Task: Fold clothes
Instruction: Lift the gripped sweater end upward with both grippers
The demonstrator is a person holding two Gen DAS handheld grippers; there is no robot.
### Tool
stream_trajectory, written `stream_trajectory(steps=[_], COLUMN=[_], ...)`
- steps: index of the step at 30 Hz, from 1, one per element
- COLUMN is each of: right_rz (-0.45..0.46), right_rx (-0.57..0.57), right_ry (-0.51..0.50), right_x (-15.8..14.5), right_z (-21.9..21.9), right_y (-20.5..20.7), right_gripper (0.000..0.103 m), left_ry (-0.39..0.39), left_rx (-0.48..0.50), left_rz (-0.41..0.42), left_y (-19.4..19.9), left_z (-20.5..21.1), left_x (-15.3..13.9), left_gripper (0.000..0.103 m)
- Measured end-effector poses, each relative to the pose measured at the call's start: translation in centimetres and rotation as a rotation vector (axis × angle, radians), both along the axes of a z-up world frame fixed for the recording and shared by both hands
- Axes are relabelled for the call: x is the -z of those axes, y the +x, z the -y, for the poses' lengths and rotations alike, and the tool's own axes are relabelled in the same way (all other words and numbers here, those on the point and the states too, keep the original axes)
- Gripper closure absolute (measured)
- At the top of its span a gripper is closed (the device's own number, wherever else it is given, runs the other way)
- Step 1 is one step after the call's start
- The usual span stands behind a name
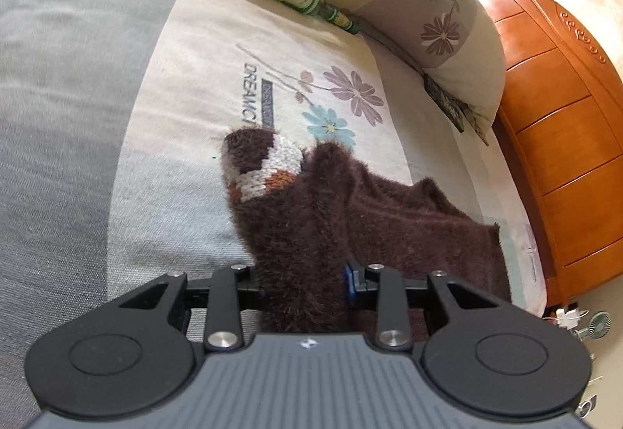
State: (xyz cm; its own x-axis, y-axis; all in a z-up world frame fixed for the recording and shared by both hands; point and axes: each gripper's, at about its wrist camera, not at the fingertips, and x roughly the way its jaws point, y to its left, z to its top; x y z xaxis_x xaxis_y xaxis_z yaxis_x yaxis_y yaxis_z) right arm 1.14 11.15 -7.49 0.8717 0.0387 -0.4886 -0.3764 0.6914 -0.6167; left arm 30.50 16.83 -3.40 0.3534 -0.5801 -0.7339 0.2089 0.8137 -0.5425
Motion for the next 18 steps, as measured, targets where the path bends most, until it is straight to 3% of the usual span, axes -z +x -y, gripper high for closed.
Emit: stream_trajectory(steps=[10, 18], right_rz=[-0.067, -0.015], right_rx=[0.049, 0.087], right_ry=[0.404, 0.538], right_x=[-5.4, -8.4], right_z=[6.4, 12.7], right_y=[0.3, -0.5], right_gripper=[0.083, 0.084], left_ry=[0.107, 0.175], left_rx=[0.008, 0.021], left_rz=[0.065, 0.100], left_y=[-0.6, -1.6], left_z=[5.7, 11.8], left_x=[-6.5, -11.3], left_gripper=[0.071, 0.071])
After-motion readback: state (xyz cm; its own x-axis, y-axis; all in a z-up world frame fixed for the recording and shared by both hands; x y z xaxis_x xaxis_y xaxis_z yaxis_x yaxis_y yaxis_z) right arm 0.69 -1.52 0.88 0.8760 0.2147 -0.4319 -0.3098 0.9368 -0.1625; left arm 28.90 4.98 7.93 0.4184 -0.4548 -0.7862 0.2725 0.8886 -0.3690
